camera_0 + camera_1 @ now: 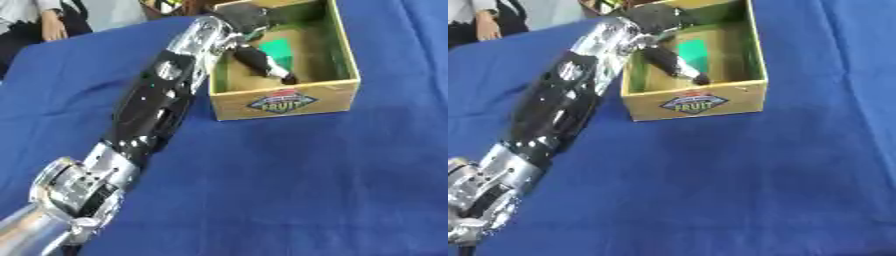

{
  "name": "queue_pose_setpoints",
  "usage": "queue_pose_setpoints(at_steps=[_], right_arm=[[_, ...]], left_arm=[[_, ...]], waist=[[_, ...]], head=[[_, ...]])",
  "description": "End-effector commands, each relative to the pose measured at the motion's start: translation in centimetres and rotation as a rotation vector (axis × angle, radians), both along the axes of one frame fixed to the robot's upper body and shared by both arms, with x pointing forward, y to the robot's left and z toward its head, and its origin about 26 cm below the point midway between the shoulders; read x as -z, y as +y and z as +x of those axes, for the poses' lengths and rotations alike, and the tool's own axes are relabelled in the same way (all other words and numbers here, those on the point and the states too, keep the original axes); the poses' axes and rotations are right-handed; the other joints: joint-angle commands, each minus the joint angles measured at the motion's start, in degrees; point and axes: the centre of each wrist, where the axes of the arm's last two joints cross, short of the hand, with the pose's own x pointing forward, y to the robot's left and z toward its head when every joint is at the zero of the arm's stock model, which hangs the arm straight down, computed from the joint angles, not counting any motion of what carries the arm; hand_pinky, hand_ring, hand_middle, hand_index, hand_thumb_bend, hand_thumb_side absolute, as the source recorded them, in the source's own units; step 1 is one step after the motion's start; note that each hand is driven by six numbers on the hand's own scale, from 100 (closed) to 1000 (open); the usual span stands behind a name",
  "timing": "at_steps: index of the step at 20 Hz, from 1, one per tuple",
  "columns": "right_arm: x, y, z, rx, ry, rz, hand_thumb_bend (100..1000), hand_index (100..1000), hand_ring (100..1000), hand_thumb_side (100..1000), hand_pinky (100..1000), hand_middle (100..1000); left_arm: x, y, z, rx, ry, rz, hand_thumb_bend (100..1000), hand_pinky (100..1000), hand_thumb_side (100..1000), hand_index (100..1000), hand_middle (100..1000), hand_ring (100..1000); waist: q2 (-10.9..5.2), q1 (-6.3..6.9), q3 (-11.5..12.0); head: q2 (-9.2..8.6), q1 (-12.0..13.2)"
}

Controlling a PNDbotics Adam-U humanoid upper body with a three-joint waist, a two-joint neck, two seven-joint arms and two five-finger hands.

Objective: Pick up objects on the table and place them in the box.

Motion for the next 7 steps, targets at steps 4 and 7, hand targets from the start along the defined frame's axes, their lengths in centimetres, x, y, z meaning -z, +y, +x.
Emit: queue_pose_setpoints(at_steps=[4, 7], right_arm=[[-0.5, -0.5, -0.4, 0.025, -0.022, -0.004, 100, 767, 800, 892, 763, 716], [-0.3, -0.8, -0.5, 0.042, -0.018, 0.000, 100, 767, 800, 892, 763, 716]], left_arm=[[-6.3, 2.5, -4.5, 0.081, -0.362, -0.296, 578, 475, 947, 871, 705, 725], [-9.4, 3.9, -8.7, 0.173, -0.590, -0.529, 513, 456, 947, 876, 679, 689]], waist=[[-1.63, -1.51, 1.0], [-1.88, -1.73, 1.9]], head=[[0.82, -0.7], [1.17, -1.3]])
